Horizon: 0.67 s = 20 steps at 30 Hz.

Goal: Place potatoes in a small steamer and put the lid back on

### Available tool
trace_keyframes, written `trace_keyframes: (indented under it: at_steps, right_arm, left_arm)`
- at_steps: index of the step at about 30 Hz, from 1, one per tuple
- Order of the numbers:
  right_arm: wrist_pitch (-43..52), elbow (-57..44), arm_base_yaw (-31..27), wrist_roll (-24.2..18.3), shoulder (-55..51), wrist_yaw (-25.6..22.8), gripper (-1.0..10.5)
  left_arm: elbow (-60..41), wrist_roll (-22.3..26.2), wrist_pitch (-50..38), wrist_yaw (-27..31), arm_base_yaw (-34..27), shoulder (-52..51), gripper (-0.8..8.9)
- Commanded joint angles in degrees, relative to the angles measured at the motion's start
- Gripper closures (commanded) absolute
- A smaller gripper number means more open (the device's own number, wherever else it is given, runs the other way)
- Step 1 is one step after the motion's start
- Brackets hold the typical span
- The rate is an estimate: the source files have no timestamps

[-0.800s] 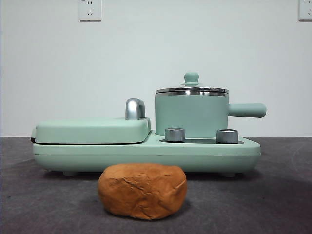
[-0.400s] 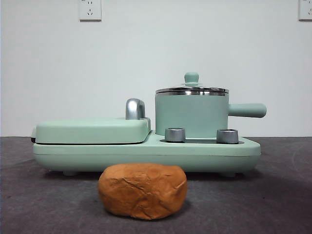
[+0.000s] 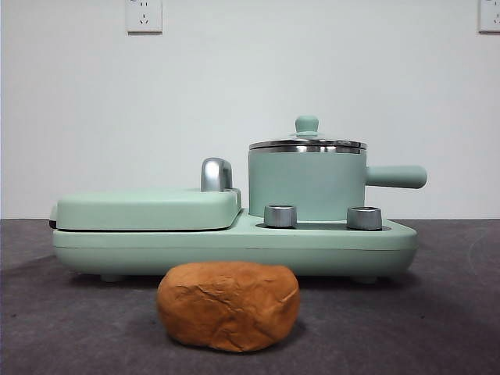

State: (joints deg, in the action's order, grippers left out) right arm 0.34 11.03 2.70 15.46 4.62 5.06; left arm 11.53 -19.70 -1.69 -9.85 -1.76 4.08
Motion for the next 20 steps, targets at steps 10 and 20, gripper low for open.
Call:
trace_keyframes:
  at_steps: [10,20]
  right_arm:
    - [-12.6,18.1,0.2,-12.0,18.3,10.0,9.3]
    - [-23.3,29.5,3.6,-31.6,32.0,16.5,9.3]
  left_arm:
    - [21.0,16.4,18.3,-10.3,0.0,21.4,8.08]
    - [36.7,39.7,30.1,-17.1,6.2,39.6,8.08]
